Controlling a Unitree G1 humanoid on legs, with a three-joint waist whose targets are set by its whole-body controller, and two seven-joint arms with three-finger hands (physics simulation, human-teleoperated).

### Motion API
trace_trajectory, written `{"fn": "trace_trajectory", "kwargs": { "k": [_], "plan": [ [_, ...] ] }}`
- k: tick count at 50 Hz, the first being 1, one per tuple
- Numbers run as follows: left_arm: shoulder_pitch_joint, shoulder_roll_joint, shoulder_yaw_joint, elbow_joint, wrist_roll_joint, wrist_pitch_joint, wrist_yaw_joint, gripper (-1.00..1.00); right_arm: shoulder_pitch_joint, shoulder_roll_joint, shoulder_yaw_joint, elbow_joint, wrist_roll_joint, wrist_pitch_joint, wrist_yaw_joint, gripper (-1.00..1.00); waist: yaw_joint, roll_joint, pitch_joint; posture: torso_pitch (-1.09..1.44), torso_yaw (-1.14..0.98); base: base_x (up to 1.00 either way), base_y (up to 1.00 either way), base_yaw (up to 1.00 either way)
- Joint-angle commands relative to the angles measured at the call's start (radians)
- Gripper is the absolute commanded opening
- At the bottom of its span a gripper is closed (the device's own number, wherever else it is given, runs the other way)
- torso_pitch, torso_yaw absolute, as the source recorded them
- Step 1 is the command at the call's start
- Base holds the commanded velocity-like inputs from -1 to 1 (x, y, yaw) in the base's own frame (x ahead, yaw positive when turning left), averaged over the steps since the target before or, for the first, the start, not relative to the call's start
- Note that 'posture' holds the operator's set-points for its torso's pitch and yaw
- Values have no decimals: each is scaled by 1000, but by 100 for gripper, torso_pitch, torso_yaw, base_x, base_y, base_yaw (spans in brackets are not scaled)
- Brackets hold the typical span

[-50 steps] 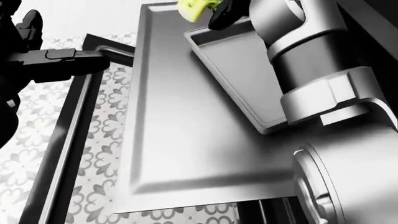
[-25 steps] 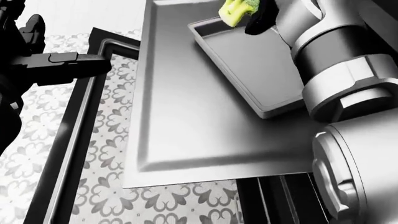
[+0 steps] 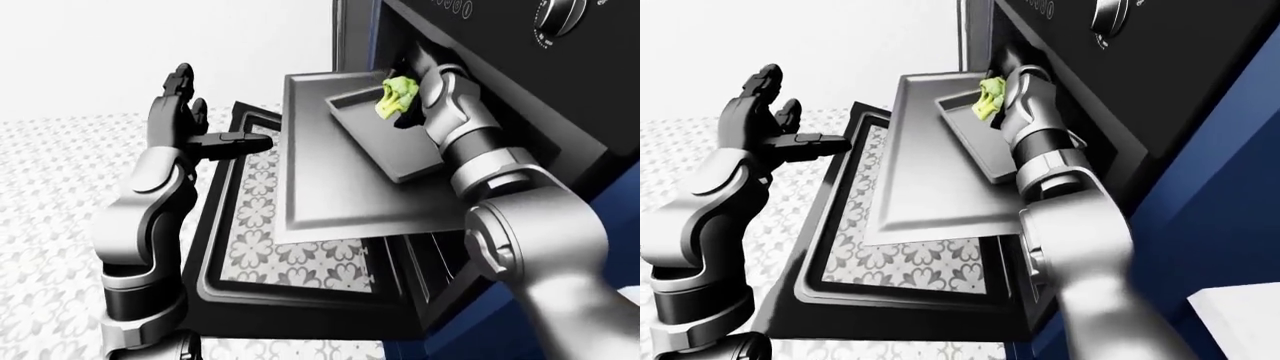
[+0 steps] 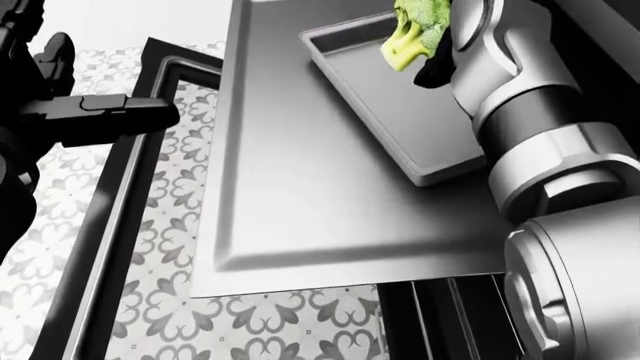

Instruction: Place the broccoli on the top rack of the oven.

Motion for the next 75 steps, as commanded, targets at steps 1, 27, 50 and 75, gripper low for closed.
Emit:
{"fn": "trace_trajectory", "kwargs": {
  "k": [1, 27, 50, 75],
  "plan": [
    [-31, 12, 11, -32, 3, -32, 0, 100, -45, -11, 2, -45, -6, -13, -35, -100, 1, 0, -35, 0, 0, 0, 0, 0],
    [-32, 11, 9, -18, 7, -44, -6, 100, 31, -5, 1, -29, -13, -8, -88, -100, 0, -5, -37, 0, 0, 0, 0, 0],
    [-13, 6, 10, -24, 11, -48, -11, 100, 73, 1, 1, -25, 10, -14, -117, -53, 0, -6, -37, 0, 0, 0, 0, 0],
    [-22, 1, 6, -16, 14, -48, -9, 100, 78, -7, 3, -28, 14, -12, -114, 100, 2, -6, -40, 0, 0, 0, 0, 0]
  ]
}}
